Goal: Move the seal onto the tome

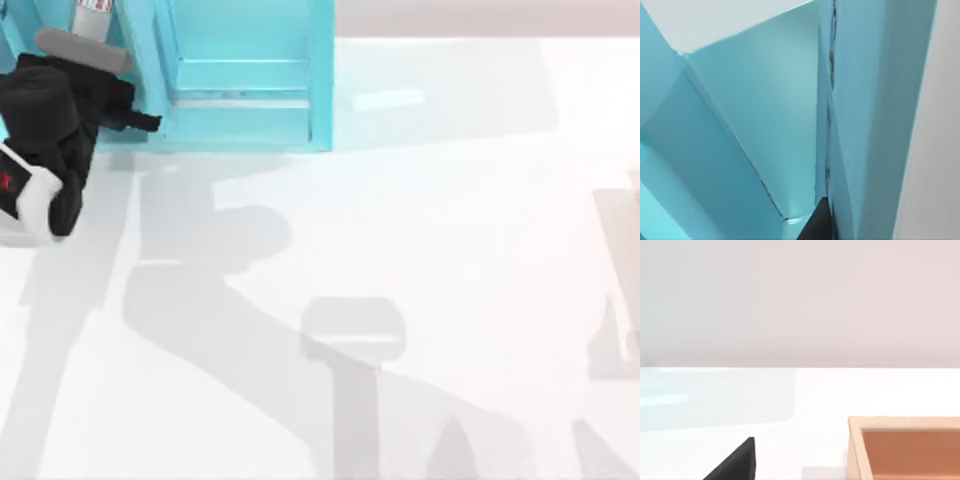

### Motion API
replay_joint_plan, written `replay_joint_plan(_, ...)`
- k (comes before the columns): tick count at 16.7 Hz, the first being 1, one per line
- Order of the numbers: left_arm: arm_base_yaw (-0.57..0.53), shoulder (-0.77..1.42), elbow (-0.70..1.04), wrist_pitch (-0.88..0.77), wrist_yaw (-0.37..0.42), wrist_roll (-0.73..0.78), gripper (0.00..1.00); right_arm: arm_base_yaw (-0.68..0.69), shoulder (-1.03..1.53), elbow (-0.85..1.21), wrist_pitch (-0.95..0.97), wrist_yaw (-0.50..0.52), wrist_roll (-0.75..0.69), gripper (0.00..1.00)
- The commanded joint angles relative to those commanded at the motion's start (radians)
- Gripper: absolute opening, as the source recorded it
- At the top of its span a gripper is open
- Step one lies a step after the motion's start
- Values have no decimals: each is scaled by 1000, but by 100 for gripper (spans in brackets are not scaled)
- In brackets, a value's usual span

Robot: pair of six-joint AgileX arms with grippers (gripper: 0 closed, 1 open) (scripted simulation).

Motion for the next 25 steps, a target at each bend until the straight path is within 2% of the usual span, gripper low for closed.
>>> replay_joint_plan(5,5,-7,-12,-9,-1,6,0,0,0,0,0,0,0,100)
replay_joint_plan(8,2,-102,-51,-70,-6,3,0,0,0,0,0,0,0,100)
replay_joint_plan(12,-2,-351,-154,-226,-21,-3,0,0,0,0,0,0,0,100)
replay_joint_plan(20,-25,-999,-402,-604,-49,-5,0,0,0,0,0,0,0,100)
replay_joint_plan(25,-35,-1199,-480,-732,-59,1,0,0,0,0,0,0,0,100)
